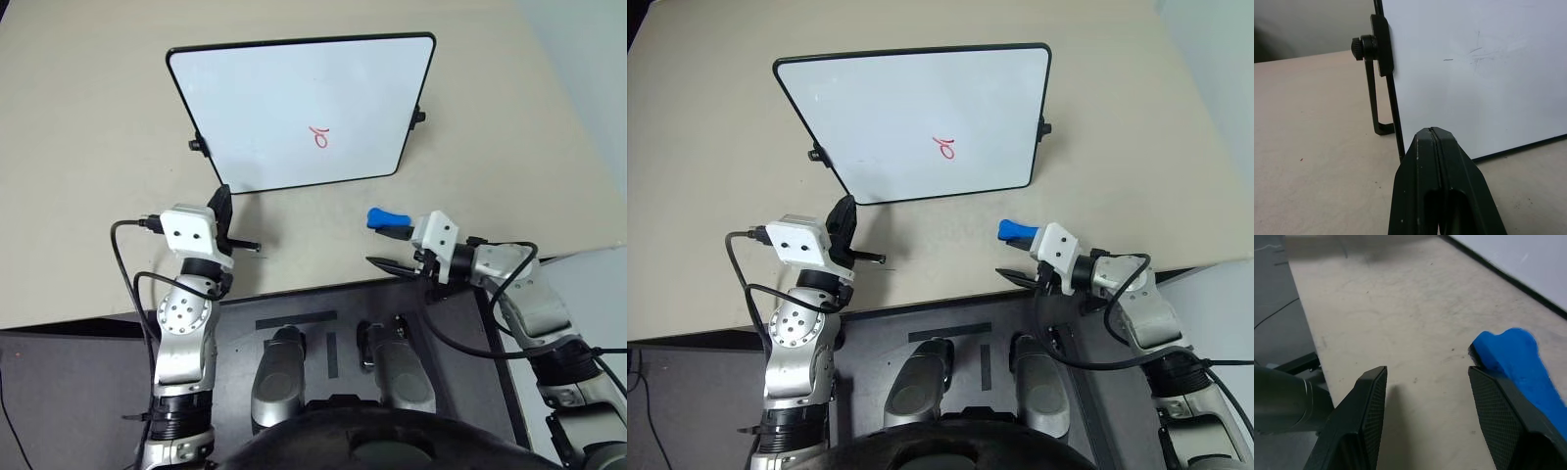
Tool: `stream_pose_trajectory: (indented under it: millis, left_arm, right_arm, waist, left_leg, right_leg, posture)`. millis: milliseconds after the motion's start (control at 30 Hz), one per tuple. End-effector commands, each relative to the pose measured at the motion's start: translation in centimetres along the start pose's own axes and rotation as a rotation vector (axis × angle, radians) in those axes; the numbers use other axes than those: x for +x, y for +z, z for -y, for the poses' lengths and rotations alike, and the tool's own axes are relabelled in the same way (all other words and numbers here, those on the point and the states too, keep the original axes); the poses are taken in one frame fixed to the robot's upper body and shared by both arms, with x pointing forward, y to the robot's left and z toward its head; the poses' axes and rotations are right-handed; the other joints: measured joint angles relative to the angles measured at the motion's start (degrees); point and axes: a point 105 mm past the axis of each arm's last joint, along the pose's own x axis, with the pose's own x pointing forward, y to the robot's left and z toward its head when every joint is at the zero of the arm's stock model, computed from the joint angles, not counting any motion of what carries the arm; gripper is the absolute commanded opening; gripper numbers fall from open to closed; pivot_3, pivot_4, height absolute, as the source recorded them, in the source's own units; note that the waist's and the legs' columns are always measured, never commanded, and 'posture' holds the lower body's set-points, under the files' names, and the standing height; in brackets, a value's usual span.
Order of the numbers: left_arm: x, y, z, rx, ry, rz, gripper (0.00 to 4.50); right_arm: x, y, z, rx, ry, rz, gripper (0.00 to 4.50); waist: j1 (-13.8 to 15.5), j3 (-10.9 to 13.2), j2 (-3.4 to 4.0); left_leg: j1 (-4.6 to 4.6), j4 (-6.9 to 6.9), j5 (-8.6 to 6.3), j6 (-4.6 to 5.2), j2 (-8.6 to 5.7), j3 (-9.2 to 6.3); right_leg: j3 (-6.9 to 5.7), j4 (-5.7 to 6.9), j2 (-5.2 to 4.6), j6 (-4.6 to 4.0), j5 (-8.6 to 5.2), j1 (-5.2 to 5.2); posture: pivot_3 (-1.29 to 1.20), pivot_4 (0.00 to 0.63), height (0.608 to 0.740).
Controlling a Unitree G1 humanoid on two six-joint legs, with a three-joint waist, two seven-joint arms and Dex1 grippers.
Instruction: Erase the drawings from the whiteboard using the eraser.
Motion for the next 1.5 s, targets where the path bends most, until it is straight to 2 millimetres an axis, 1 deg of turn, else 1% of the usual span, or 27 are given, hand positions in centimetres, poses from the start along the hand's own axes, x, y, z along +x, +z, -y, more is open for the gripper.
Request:
stream_pose_trajectory:
  millis: [33,133,200,367,500,533,567,767,867,1067,1200,1267,1300,1500]
  left_arm:
    - [0.2,0.8,0.1,0.001,-0.005,0.040,0.00]
    - [0.2,0.8,0.1,0.000,-0.005,0.041,0.00]
    - [0.2,0.8,0.1,0.001,-0.003,0.041,0.00]
    - [0.2,0.8,0.1,0.003,0.000,0.043,0.00]
    - [0.2,0.9,-0.1,0.008,0.008,0.045,0.00]
    - [0.2,1.0,-0.1,0.009,0.010,0.047,0.00]
    - [0.2,1.0,-0.2,0.011,0.013,0.048,0.00]
    - [0.3,1.1,-0.4,0.015,0.022,0.053,0.00]
    - [0.4,1.1,-0.4,0.016,0.024,0.056,0.00]
    - [0.7,1.2,-0.2,0.012,0.019,0.062,0.00]
    - [1.0,1.1,-0.1,0.009,0.015,0.065,0.00]
    - [1.1,1.1,-0.1,0.008,0.014,0.066,0.00]
    - [1.1,1.1,-0.1,0.008,0.014,0.066,0.00]
    - [1.2,1.1,0.2,0.003,0.010,0.070,0.00]
  right_arm:
    - [-0.6,2.5,-0.3,-0.017,0.037,0.087,2.78]
    - [-0.8,3.1,-0.2,-0.015,0.039,0.104,2.78]
    - [-0.9,3.1,0.1,-0.024,0.035,0.100,2.78]
    - [-0.7,1.5,1.1,-0.055,0.012,0.041,2.78]
    - [-0.1,0.2,2.1,-0.057,-0.008,0.022,2.78]
    - [0.0,-0.1,2.2,-0.056,-0.008,0.018,2.78]
    - [0.1,-0.3,2.3,-0.056,-0.007,0.013,2.78]
    - [0.4,-0.9,2.8,-0.062,-0.014,0.007,2.78]
    - [0.4,-0.8,3.0,-0.063,-0.021,0.013,2.19]
    - [0.3,-0.7,3.2,-0.076,-0.035,0.014,0.06]
    - [0.3,-0.6,3.4,-0.093,-0.045,0.013,0.02]
    - [0.5,-0.2,3.4,-0.112,-0.048,0.025,0.02]
    - [0.6,0.3,3.5,-0.126,-0.047,0.040,0.02]
    - [3.0,5.8,3.2,-0.295,0.014,0.187,0.02]
  waist:
    - [-0.02,0.00,0.00]
    - [-0.02,0.00,-0.01]
    - [-0.02,0.00,-0.01]
    - [-0.01,0.00,-0.02]
    - [-0.02,0.00,-0.02]
    - [-0.03,0.00,-0.02]
    - [-0.04,0.00,-0.02]
    - [-0.10,-0.01,-0.03]
    - [-0.12,-0.01,-0.02]
    - [-0.13,-0.01,-0.03]
    - [-0.14,-0.01,-0.03]
    - [-0.14,-0.01,-0.03]
    - [-0.15,-0.01,-0.03]
    - [-0.75,0.00,-0.03]
  left_leg:
    - [0.00,0.00,-0.01,0.00,-0.01,0.01]
    - [0.00,0.00,-0.02,-0.01,-0.03,0.06]
    - [0.00,0.00,-0.02,-0.01,-0.05,0.07]
    - [0.03,0.02,-0.01,0.00,-0.05,0.03]
    - [0.05,0.02,-0.01,0.00,0.01,0.00]
    - [0.07,0.00,-0.01,0.00,0.03,0.00]
    - [0.08,-0.01,-0.02,0.00,0.04,0.00]
    - [0.13,-0.02,-0.02,0.00,0.06,0.01]
    - [0.25,-0.02,-0.02,0.00,0.06,0.01]
    - [0.34,-0.03,-0.03,0.00,0.06,0.00]
    - [0.35,-0.04,-0.05,-0.01,0.08,0.01]
    - [0.35,-0.04,-0.06,-0.01,0.08,0.01]
    - [0.35,-0.04,-0.06,-0.01,0.07,0.01]
    - [0.35,-0.08,-0.06,-0.01,0.06,0.01]
  right_leg:
    - [0.00,0.00,0.01,-0.01,0.00,0.00]
    - [0.00,0.00,0.03,0.01,-0.01,0.00]
    - [-0.01,0.00,0.06,0.01,-0.01,0.02]
    - [0.02,0.00,0.03,0.01,-0.01,0.03]
    - [0.03,0.01,0.00,-0.03,0.02,0.03]
    - [0.03,0.02,0.00,-0.27,0.16,0.02]
    - [0.03,0.01,0.00,-0.31,0.19,0.02]
    - [0.03,0.01,0.01,-0.34,0.21,0.05]
    - [0.04,0.01,0.01,-0.35,0.21,0.17]
    - [0.06,0.01,0.01,-0.23,0.14,0.25]
    - [0.08,0.01,0.01,-0.26,0.16,0.24]
    - [0.10,0.00,0.01,-0.28,0.17,0.24]
    - [0.10,0.00,0.01,-0.28,0.17,0.24]
    - [0.14,0.01,0.05,-0.27,0.17,0.10]
  posture:
    - [0.00,0.150,0.740]
    - [0.00,0.150,0.740]
    - [0.00,0.150,0.740]
    - [0.00,0.150,0.740]
    - [0.00,0.150,0.740]
    - [0.00,0.150,0.740]
    - [0.00,0.150,0.740]
    - [0.00,0.150,0.740]
    - [0.00,0.150,0.740]
    - [0.00,0.150,0.740]
    - [0.00,0.150,0.740]
    - [0.00,0.150,0.740]
    - [0.00,0.150,0.740]
    - [0.00,0.150,0.740]
